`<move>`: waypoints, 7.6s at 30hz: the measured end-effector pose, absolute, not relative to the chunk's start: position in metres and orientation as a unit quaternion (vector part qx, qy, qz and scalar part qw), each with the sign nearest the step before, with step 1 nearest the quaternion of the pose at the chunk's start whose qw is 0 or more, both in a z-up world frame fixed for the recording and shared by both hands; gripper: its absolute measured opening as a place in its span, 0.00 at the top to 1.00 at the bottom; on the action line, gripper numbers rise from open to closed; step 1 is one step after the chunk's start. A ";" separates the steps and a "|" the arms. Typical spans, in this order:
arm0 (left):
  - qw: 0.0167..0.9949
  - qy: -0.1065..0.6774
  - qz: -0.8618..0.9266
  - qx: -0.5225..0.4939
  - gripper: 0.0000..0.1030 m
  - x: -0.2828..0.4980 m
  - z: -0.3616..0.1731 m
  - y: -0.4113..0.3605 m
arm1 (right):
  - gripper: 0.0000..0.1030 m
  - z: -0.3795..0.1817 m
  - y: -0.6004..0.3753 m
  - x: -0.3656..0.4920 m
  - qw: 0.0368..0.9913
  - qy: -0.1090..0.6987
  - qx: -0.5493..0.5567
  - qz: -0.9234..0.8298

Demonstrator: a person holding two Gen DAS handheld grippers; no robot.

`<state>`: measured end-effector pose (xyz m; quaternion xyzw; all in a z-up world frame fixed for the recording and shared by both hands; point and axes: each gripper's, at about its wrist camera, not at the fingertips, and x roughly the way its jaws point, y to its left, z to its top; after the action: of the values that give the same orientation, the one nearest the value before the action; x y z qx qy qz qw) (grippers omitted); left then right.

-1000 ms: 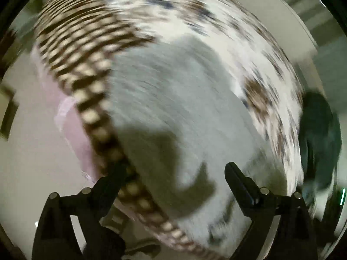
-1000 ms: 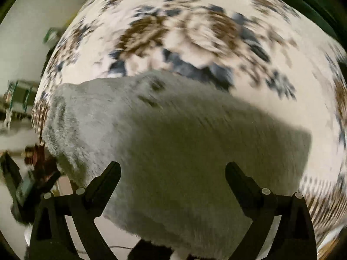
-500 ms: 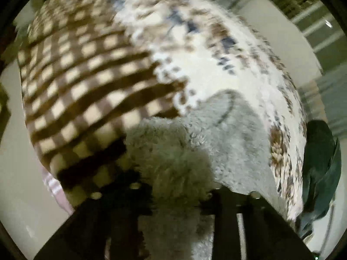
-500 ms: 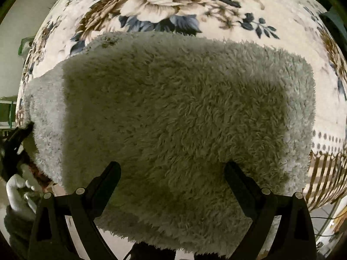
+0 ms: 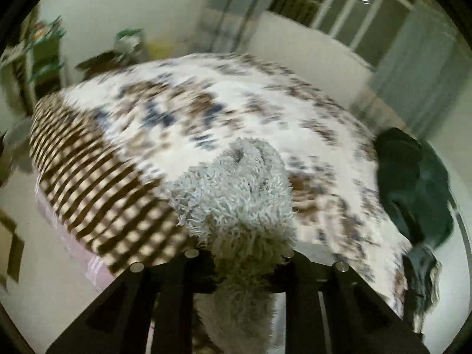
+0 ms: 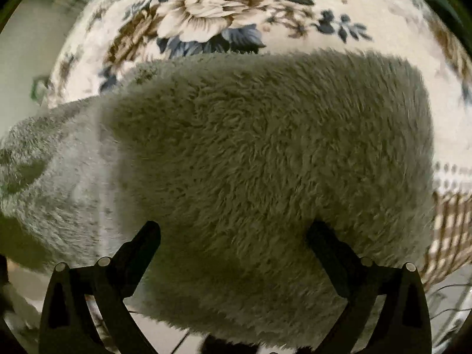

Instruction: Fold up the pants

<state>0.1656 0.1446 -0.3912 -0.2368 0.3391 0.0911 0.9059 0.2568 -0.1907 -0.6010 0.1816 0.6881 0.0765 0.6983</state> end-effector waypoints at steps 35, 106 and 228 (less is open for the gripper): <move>0.868 0.494 0.015 -0.049 0.05 0.175 -0.405 -0.124 | 0.00 -0.599 -0.415 0.241 0.673 0.623 0.377 0.134; 0.798 0.595 0.015 -0.097 0.05 0.238 -0.486 -0.067 | 0.44 -0.628 -0.455 0.198 0.623 0.640 0.444 0.067; 0.927 0.376 0.018 -0.001 0.05 0.257 -0.072 0.063 | 0.00 -0.040 -0.157 0.193 0.932 0.357 0.030 -0.056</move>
<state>0.2565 0.0628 -0.0716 -0.0013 0.3756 0.0178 0.9266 0.1933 -0.1569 -0.0396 0.0299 0.3573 -0.0565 0.9318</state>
